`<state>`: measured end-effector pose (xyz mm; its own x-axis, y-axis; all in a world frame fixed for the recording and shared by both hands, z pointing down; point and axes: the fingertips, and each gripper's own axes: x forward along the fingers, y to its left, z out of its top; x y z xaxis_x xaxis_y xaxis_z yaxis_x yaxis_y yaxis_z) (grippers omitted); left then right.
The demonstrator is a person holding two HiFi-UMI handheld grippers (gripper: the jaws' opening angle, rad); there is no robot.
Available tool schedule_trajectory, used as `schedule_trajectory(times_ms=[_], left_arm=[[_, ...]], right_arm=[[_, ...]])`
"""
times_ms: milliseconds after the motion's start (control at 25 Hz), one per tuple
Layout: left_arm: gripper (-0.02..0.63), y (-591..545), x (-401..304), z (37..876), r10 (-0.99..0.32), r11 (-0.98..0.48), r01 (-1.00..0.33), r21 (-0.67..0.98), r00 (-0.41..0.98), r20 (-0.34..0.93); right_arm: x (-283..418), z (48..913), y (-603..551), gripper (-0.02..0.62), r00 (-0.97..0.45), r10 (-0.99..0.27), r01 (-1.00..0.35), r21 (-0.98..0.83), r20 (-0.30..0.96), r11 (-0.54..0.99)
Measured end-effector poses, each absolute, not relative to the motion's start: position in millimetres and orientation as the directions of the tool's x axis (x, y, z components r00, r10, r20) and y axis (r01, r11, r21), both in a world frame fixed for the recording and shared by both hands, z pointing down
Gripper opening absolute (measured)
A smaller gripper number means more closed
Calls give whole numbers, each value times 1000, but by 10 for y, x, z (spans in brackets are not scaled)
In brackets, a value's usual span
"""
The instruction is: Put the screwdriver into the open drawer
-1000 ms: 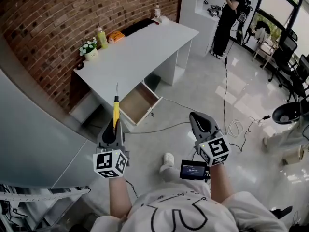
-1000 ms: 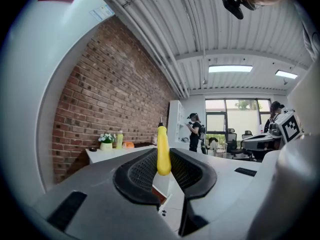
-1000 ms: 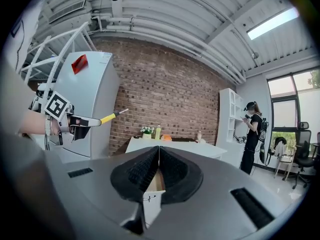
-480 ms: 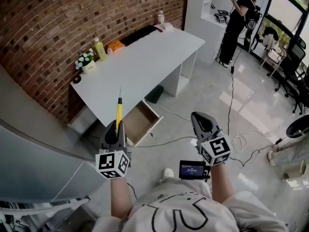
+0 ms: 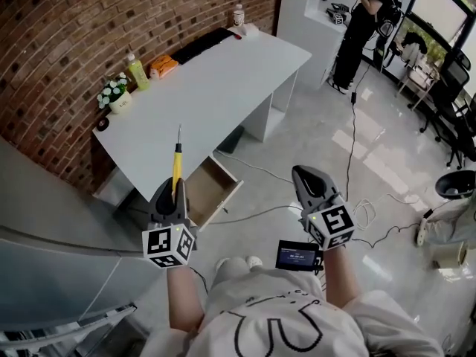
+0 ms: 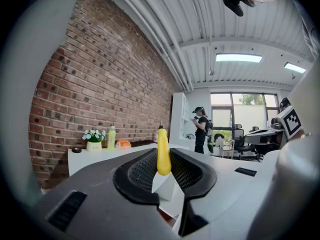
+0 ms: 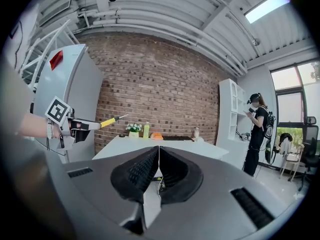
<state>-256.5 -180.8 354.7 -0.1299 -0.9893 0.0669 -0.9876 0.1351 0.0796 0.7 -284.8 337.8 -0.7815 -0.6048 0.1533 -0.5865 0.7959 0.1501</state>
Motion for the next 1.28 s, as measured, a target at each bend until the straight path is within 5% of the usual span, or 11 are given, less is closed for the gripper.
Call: schedule_trajectory(times_ms=[880,1280], left_arm=[[83,-3062,-2964,3840,-969,-169,-980,109,186,163],[83,-3215,-2703,4223,-942,-206,-966,155,239,238]], right_arm=[[-60,3659,-3326,19,-530,-816,-823,89,230,560],[155,3977,-3320,20,-496,-810,-839,69,313,540]])
